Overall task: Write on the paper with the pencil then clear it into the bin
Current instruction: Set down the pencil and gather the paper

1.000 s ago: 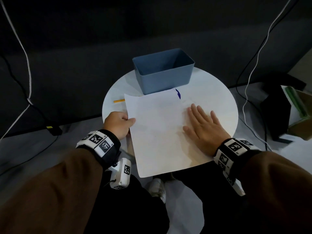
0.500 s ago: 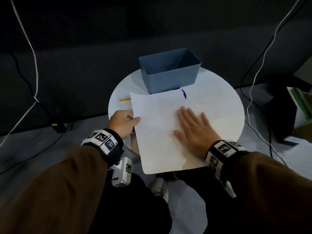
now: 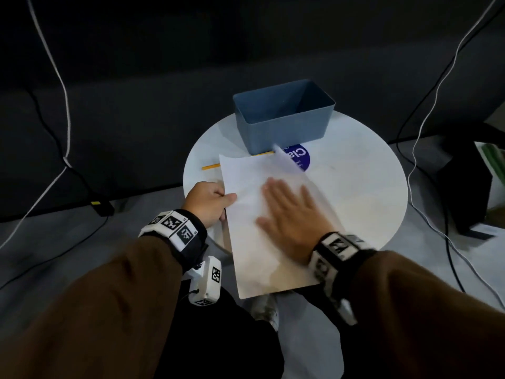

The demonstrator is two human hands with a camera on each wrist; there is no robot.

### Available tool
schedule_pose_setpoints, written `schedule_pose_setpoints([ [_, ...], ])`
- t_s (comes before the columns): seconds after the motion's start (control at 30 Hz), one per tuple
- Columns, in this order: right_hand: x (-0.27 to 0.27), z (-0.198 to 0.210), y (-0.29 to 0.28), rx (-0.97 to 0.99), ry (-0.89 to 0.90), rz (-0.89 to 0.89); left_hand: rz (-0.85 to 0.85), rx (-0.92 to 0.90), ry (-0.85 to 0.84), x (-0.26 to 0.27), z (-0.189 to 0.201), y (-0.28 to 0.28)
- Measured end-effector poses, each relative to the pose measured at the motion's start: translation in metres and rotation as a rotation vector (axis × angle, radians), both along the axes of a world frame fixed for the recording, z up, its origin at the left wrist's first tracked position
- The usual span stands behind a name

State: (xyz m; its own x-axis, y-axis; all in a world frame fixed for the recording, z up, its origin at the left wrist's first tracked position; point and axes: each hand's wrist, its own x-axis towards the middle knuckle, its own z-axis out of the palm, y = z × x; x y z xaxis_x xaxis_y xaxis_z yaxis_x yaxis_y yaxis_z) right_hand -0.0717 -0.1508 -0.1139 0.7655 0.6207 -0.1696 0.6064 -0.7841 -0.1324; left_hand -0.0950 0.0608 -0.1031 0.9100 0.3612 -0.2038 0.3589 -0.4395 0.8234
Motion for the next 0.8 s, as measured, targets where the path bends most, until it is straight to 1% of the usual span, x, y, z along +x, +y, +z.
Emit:
schedule_pose_setpoints([
  [0.1,0.027,0.007,-0.043,-0.056,-0.022,-0.177,0.013,-0.007,0.000,0.000,-0.002,0.002],
  [0.17,0.033,0.014,-0.047,-0.053,-0.017,-0.205,0.011,-0.013,0.002,0.001,-0.001,0.002],
  [0.23,0.031,0.018,-0.028,0.004,-0.004,-0.155,0.009,-0.021,0.004,0.002,-0.001,0.003],
  [0.33,0.014,0.016,0.013,0.075,0.063,-0.035,-0.001,-0.016,0.007,0.002,0.000,0.002],
  [0.4,-0.001,0.008,0.031,0.047,0.053,0.042,0.002,-0.016,-0.002,0.001,-0.001,0.001],
  [0.47,-0.006,0.002,0.033,-0.007,0.014,0.071,0.008,-0.020,0.003,0.002,-0.001,0.002],
  [0.53,0.001,0.000,0.019,-0.027,0.018,0.030,0.014,-0.036,0.023,0.004,-0.002,0.004],
  [0.7,0.029,0.009,-0.042,-0.078,0.052,-0.197,0.045,-0.080,0.063,0.007,-0.001,0.006],
  [0.8,0.034,0.019,-0.062,-0.128,0.064,-0.265,0.047,-0.083,0.070,0.007,0.001,0.004],
])
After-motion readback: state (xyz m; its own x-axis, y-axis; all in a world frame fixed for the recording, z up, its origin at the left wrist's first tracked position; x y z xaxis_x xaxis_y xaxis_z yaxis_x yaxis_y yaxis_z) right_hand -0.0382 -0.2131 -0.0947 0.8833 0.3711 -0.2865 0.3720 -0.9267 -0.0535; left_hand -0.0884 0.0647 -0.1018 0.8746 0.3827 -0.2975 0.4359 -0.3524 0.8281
